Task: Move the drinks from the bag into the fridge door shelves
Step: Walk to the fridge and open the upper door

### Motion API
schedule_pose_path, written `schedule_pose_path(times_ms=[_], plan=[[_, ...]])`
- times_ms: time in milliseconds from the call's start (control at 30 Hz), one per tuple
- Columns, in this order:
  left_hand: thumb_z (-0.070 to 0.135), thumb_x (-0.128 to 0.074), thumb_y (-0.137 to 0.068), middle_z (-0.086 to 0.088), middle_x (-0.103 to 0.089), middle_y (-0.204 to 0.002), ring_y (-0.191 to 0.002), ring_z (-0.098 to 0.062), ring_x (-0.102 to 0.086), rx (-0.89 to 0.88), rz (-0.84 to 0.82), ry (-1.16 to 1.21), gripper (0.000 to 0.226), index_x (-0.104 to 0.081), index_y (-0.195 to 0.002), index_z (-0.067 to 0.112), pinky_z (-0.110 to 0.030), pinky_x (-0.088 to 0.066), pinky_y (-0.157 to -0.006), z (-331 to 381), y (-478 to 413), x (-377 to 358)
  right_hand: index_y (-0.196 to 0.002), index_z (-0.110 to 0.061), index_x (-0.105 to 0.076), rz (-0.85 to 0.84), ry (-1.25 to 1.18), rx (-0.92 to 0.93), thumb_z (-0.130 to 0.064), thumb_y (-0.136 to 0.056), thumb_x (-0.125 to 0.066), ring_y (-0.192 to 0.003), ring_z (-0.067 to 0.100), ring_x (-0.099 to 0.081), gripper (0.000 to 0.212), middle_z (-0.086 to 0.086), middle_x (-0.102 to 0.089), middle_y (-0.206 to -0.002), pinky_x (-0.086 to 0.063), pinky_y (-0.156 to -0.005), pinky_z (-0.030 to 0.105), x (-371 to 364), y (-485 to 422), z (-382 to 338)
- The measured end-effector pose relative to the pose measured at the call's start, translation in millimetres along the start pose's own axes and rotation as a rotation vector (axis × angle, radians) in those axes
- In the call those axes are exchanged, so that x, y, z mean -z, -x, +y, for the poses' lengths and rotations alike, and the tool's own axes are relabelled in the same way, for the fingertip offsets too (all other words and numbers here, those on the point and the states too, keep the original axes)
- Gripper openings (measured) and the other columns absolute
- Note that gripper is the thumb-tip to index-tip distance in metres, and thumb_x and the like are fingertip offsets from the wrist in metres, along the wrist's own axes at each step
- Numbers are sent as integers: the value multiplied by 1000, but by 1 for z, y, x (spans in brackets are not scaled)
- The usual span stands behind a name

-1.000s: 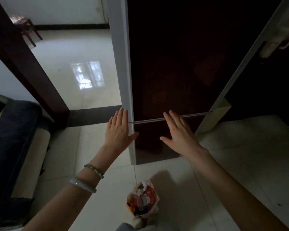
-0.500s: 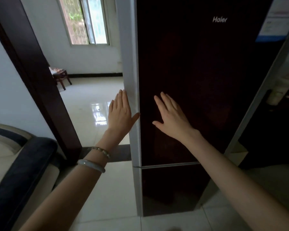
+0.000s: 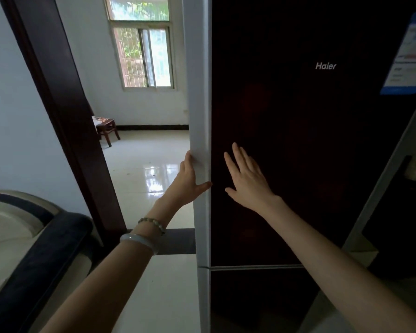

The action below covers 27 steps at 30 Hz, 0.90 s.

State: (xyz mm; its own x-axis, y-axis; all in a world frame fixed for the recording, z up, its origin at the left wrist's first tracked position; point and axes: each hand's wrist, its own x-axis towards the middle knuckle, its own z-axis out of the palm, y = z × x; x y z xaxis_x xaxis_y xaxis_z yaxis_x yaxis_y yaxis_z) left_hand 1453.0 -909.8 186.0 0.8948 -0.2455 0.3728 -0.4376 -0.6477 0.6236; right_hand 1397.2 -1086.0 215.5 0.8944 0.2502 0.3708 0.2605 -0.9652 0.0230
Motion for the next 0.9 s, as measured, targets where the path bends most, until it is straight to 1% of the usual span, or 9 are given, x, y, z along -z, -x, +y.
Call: schedule_pose_path(times_ms=[167,367,433,533,567,633,700,800,900], plan=[[28,-76,-75,-16,-32,-139,-123,-30,-40,52,-58,-5,98,-9,-142,7,-43,-42,-101,12,0,7,-149,-14,5,-44,-46,-5,-31,-88,-60,-144,27,14,91,11,20,-156,-1,-116,41,7,2,-2],[52,-75,-56,-9,-35,-135,-118,-29,-47,60,-153,37,110,-11,-140,20,-46,-49,-94,8,8,23,-149,-17,7,-89,-116,5,-29,-88,-62,-144,27,12,92,10,20,-156,-5,-116,41,12,12,-6],[42,-78,-63,-8,-35,-134,-116,-26,-47,27,-159,61,105,-10,-141,22,-39,-50,-92,6,20,23,-149,-18,8,-75,-100,21,-30,-88,-61,-143,30,15,92,13,23,-155,-4,-116,42,11,25,-11],[25,-78,-73,-2,-34,-127,-110,-17,-45,-88,-137,95,93,-14,-140,15,-15,-44,-81,6,46,17,-148,-20,9,-52,-62,37,-32,-88,-60,-143,32,16,92,16,26,-153,-3,-115,43,12,49,-15],[25,-77,-73,0,-34,-126,-109,-16,-45,-122,-126,109,90,-17,-139,14,-14,-43,-81,7,56,17,-148,-20,9,-42,-51,40,-33,-88,-60,-143,32,15,92,16,26,-153,-3,-115,42,14,57,-16],[27,-76,-72,5,-31,-126,-114,-14,-40,-172,-127,115,87,-21,-139,17,-26,-44,-92,7,75,16,-148,-19,8,-18,-49,41,-33,-89,-59,-144,31,12,91,16,24,-154,-3,-114,39,18,74,-18],[26,-76,-75,9,-25,-135,-127,-11,-31,-221,-163,71,87,-20,-141,19,-37,-37,-106,3,94,12,-148,-20,8,-1,-67,42,-33,-89,-59,-144,29,9,90,15,22,-154,-2,-114,38,24,90,-22],[34,-72,-78,8,-4,-155,-142,-9,-9,-309,-234,-3,101,0,-149,22,-39,-25,-115,0,121,2,-148,-20,9,21,-61,53,-33,-89,-58,-145,29,5,90,15,20,-155,-1,-113,36,29,115,-35],[41,-65,-83,5,14,-157,-145,-12,1,-432,-262,-106,104,13,-148,22,-40,-25,-115,0,137,1,-149,-20,1,93,-35,84,-33,-86,-62,-143,32,-7,90,18,7,-156,-7,-110,39,31,140,-55]])
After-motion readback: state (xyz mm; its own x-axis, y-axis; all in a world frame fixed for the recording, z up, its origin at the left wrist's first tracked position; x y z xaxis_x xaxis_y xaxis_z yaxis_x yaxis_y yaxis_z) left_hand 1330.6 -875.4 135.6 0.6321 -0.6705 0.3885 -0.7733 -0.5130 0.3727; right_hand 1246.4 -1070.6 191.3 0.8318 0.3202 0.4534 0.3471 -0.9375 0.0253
